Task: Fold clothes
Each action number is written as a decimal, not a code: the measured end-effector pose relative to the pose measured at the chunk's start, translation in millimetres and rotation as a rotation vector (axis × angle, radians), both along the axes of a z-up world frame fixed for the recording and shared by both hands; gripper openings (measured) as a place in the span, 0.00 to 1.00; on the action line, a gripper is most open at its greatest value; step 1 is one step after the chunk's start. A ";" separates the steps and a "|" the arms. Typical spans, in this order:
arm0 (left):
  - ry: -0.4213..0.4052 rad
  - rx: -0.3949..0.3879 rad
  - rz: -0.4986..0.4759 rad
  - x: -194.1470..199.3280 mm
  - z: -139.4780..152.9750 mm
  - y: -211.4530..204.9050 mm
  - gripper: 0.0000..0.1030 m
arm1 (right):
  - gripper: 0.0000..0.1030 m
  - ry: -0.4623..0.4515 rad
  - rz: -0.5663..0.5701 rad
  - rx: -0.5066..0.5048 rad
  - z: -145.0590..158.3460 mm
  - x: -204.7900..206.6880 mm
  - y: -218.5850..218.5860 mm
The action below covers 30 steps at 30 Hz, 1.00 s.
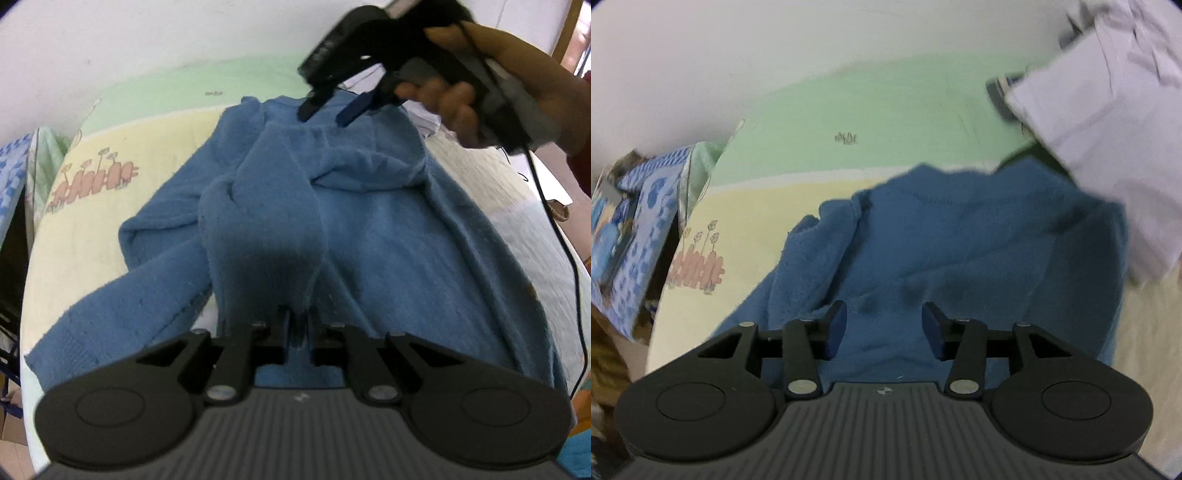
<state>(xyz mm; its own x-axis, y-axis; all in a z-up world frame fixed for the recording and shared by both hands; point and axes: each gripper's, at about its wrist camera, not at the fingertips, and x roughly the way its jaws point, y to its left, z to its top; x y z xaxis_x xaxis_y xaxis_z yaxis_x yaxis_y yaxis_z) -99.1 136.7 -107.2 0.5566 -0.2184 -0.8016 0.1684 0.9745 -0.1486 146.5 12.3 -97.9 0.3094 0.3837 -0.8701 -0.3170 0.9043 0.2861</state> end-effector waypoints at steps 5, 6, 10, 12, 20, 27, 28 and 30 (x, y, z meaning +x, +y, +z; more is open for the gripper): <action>0.018 0.005 -0.060 -7.3 -6.9 -9.3 0.08 | 0.47 0.034 -0.069 0.040 0.3 -1.7 4.4; 0.004 0.016 -0.072 -11.5 -3.8 -9.9 0.10 | 0.48 0.026 -0.071 0.044 1.7 -2.4 5.6; -0.091 0.057 -0.080 -24.2 22.8 -1.5 0.55 | 0.46 0.020 -0.036 0.011 -7.1 -1.6 11.9; -0.177 0.086 -0.054 -19.9 45.5 7.4 0.72 | 0.30 0.022 -0.030 -0.007 -16.0 -1.3 10.7; -0.274 0.207 -0.054 68.4 49.7 -19.1 0.97 | 0.02 0.003 -0.077 0.051 -24.1 -8.0 -19.6; -0.064 0.192 -0.024 109.7 2.8 -9.2 0.22 | 0.37 -0.032 -0.146 0.063 -6.8 -2.4 -60.0; -0.068 0.174 -0.018 106.1 6.6 -8.0 0.15 | 0.38 -0.037 -0.154 0.063 -4.7 -1.1 -65.4; -0.094 0.158 -0.010 99.0 17.1 -13.8 0.08 | 0.38 -0.041 -0.166 0.071 -2.5 4.1 -73.8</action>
